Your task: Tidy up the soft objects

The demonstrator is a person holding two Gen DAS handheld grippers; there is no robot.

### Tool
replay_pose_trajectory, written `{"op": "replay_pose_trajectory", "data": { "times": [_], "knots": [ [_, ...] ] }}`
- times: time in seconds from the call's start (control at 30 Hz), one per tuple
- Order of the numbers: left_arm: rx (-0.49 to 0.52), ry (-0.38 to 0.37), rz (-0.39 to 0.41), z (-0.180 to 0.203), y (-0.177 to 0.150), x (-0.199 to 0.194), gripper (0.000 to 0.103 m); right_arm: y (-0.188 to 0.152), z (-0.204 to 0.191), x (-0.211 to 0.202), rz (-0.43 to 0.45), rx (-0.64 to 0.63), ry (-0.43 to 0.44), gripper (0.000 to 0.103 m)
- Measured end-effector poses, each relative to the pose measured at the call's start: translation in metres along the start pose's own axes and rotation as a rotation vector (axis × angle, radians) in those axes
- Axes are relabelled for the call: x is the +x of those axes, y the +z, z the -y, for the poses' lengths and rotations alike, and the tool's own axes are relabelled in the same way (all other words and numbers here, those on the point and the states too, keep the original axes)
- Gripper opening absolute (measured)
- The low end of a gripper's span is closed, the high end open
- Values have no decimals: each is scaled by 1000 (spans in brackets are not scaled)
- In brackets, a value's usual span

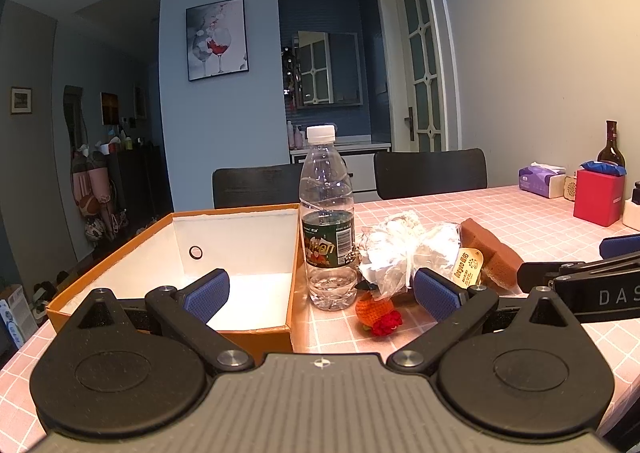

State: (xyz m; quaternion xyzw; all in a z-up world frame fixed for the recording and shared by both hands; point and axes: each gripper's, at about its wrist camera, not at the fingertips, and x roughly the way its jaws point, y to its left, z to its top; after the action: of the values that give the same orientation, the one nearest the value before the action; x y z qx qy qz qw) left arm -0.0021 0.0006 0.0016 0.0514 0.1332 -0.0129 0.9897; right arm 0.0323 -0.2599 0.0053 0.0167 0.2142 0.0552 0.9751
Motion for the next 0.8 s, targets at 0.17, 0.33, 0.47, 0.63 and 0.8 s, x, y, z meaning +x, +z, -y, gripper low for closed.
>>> {"op": "replay_pose_trajectory", "data": {
  "times": [0.17,0.33,0.47,0.63,0.8],
  "knots": [
    [-6,1,-2,0,-1,1,103,-1,-1,-1,2,-2,1,100],
    [-9,1,-4,0,-2,2,103,-2,-1,-1,0,-3,-1,100],
    [-10,0,-4,0,-2,3,103,-2,-1,-1,-1,-4,-2,100],
    [-11,1,-4,0,-3,3,103,-3,-1,0,-6,-4,-1,100],
    [-16,2,-4,-2,-3,3,103,-3,-2,0,-9,-7,-4,100]
  ]
}}
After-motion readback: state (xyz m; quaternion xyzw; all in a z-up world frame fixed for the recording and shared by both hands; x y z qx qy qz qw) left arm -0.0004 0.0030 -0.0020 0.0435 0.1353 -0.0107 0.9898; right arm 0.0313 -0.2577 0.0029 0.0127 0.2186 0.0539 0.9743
